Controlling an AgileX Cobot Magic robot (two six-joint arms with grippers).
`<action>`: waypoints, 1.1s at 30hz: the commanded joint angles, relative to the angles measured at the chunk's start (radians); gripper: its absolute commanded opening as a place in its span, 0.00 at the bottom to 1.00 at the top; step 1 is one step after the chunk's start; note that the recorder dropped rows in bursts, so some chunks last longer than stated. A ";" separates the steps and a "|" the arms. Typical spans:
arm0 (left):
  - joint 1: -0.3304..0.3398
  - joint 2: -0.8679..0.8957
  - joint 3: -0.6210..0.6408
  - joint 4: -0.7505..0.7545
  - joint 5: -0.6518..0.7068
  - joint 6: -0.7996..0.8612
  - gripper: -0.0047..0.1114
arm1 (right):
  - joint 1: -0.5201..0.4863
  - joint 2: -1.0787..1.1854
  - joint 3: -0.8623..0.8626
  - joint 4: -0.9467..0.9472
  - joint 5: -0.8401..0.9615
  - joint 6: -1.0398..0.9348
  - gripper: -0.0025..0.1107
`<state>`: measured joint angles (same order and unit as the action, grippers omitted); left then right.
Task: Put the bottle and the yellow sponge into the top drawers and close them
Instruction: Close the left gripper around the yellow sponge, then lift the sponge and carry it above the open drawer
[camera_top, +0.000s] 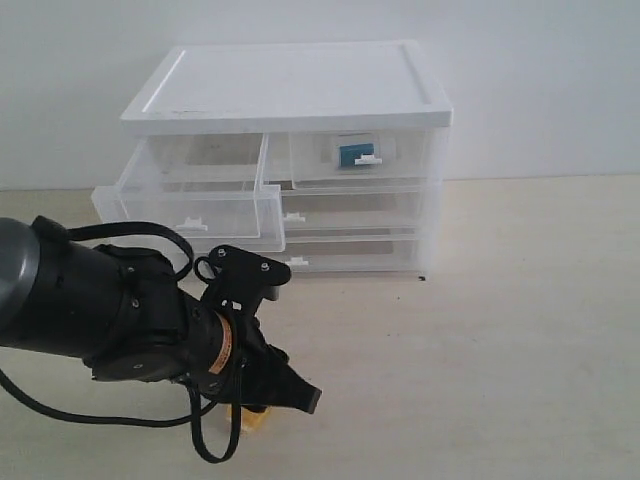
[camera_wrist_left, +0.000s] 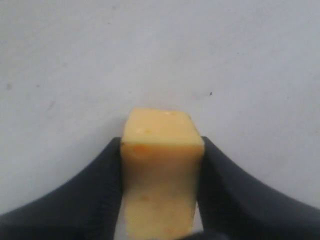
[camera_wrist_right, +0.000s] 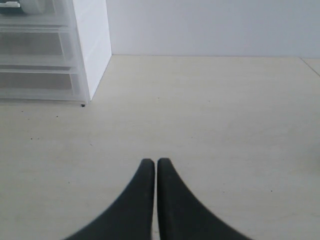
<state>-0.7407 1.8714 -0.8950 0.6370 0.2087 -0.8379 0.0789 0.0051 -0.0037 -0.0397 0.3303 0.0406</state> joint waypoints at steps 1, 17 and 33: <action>-0.070 -0.084 0.004 -0.004 0.073 0.081 0.08 | 0.001 -0.005 0.004 0.002 -0.008 0.002 0.02; -0.222 -0.317 0.010 -0.616 0.127 1.061 0.08 | 0.001 -0.005 0.004 0.002 -0.008 0.002 0.02; -0.106 -0.384 -0.278 -1.090 0.542 1.734 0.08 | 0.001 -0.005 0.004 0.002 -0.008 0.002 0.02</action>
<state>-0.8775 1.5177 -1.1302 -0.4338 0.6729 0.8416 0.0789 0.0051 -0.0037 -0.0397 0.3303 0.0406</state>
